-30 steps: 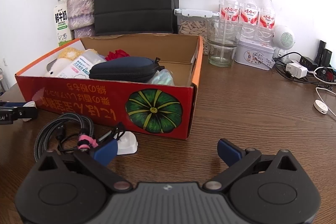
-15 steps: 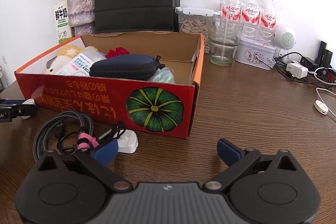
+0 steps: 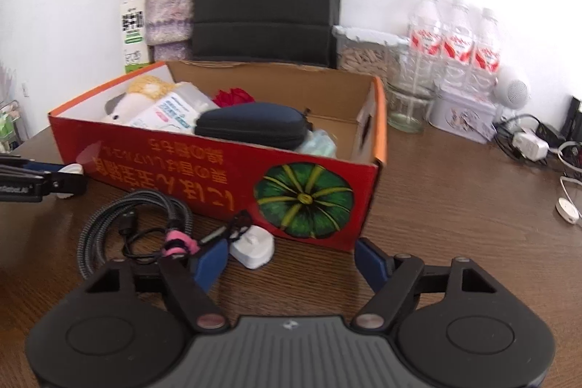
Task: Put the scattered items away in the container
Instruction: 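Grasp the white plug with the right gripper, then carry the white cap and white plug up over the box, then open both grippers to drop the white cap and plug into the box, then withdraw both grippers from the box back toward the table, then grasp the black-and-white braided cable with pink ties with the left gripper, then lift the braided cable with the left gripper and carry it over the box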
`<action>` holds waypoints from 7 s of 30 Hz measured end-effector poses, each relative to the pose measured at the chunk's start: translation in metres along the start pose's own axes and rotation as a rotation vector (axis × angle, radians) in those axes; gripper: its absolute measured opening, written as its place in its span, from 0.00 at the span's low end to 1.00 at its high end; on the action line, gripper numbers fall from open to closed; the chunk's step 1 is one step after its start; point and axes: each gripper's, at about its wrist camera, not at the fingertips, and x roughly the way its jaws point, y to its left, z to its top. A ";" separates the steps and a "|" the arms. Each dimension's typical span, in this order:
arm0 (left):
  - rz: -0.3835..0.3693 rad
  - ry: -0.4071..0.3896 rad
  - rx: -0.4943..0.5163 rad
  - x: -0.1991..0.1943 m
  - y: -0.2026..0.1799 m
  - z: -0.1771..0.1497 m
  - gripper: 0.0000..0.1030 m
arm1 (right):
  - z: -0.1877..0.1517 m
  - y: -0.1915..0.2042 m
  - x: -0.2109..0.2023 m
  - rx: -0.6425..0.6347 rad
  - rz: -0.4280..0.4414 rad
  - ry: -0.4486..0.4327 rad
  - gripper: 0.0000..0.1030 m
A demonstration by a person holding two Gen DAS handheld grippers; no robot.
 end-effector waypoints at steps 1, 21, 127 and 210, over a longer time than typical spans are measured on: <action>0.000 0.000 0.000 0.000 0.000 0.000 0.40 | 0.002 0.003 0.001 -0.004 0.003 0.005 0.61; -0.017 -0.066 -0.029 -0.019 0.001 0.001 0.40 | 0.002 0.014 -0.033 0.005 0.043 -0.091 0.23; 0.192 -0.355 -0.135 -0.075 -0.047 -0.011 1.00 | -0.015 0.026 -0.083 -0.007 -0.062 -0.264 1.00; 0.063 -0.192 -0.086 -0.078 -0.036 -0.013 0.88 | -0.016 0.037 -0.034 0.077 0.058 -0.035 0.95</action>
